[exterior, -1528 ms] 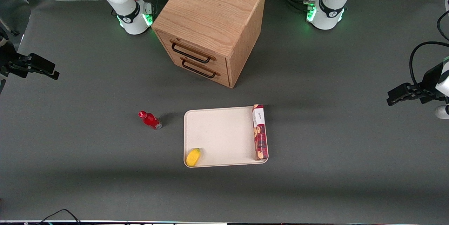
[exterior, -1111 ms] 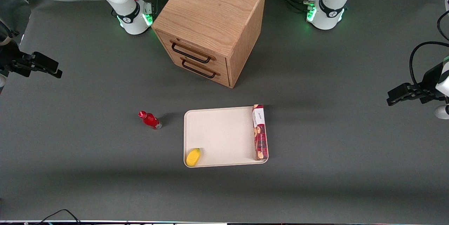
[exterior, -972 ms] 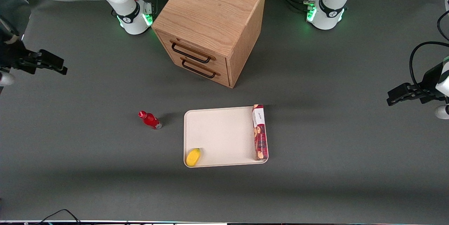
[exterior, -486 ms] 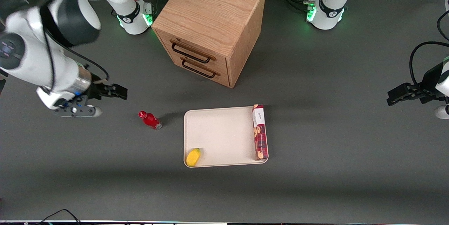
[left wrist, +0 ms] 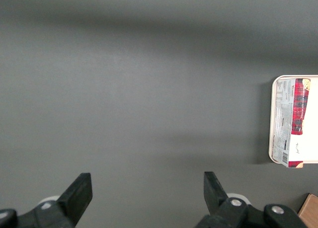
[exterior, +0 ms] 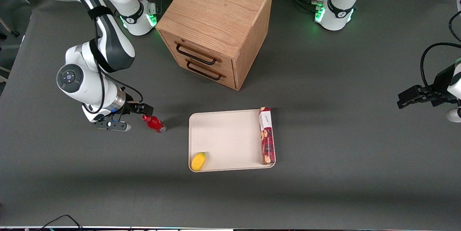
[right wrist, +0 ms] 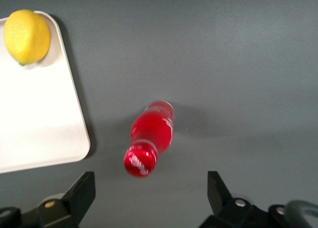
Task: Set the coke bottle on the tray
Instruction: 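Move the open right gripper down over the red Coca-Cola bottle, then close the right gripper on the bottle cap and lift it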
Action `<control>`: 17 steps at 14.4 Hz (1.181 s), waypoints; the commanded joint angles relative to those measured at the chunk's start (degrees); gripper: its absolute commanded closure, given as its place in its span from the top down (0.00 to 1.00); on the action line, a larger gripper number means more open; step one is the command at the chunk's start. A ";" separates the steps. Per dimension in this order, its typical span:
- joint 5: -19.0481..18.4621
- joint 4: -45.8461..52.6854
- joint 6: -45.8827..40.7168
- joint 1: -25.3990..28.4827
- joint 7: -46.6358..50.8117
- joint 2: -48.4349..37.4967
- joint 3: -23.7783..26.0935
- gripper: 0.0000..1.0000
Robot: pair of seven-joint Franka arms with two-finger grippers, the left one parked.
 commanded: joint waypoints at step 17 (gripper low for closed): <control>-5.25 17.09 -18.73 0.67 3.52 0.49 2.48 0.00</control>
